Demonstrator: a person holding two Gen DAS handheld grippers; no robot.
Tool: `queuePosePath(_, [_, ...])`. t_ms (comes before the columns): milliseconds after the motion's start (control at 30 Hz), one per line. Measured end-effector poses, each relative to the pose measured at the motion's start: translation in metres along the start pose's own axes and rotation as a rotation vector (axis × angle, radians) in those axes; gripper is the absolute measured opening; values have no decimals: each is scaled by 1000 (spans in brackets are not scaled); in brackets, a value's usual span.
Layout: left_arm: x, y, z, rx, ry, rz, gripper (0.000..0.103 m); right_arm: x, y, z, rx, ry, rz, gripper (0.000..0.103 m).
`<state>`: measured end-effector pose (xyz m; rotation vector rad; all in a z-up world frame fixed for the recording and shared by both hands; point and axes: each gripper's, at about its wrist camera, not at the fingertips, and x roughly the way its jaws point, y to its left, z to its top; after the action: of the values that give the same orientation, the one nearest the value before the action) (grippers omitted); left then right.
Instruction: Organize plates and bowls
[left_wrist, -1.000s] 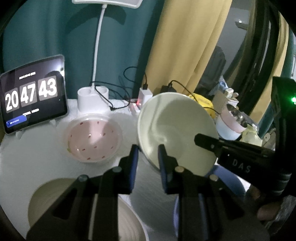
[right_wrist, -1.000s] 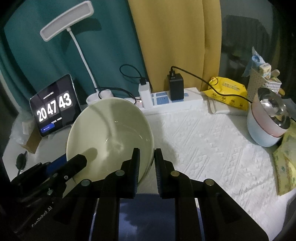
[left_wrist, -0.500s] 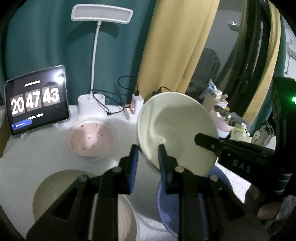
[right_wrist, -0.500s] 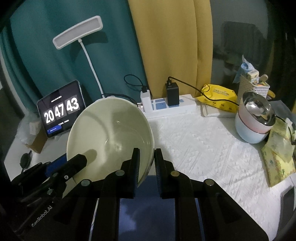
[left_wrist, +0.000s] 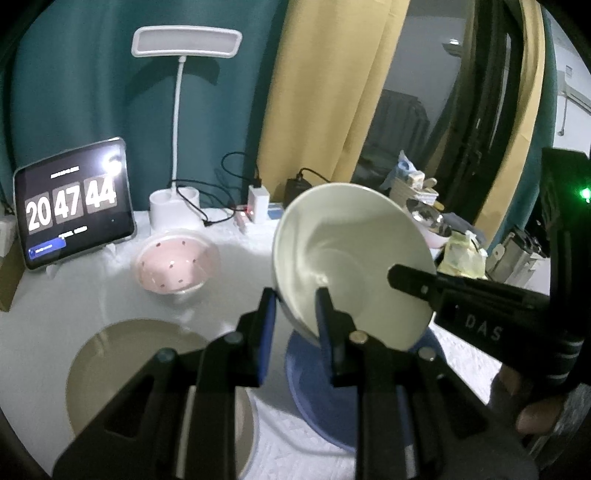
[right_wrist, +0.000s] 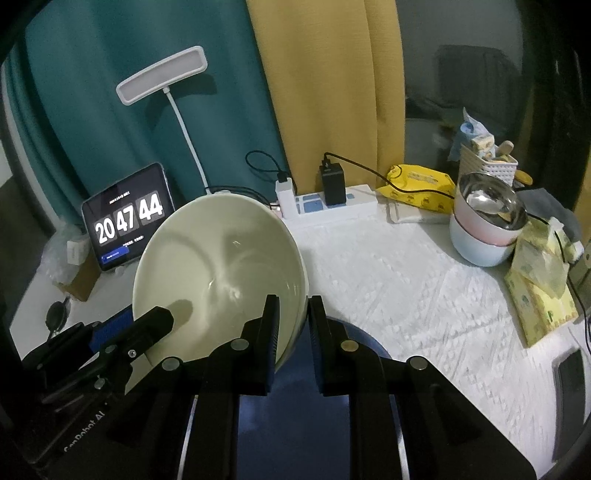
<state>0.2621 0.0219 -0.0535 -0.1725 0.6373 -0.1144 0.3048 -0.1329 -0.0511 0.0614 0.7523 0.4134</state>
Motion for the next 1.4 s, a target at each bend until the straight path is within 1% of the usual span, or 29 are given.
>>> queuePosePath(433, [-2, -18, -19, 31, 38, -7, 22, -11, -15, -25, 34, 18, -4, 17])
queuePosePath(933, [10, -38, -43, 59, 111, 7, 22, -4, -36, -56, 71, 74, -1, 17])
queuePosePath(1400, [27, -46, -61, 91, 188, 37, 23, 7, -47, -72, 77, 118, -6, 17])
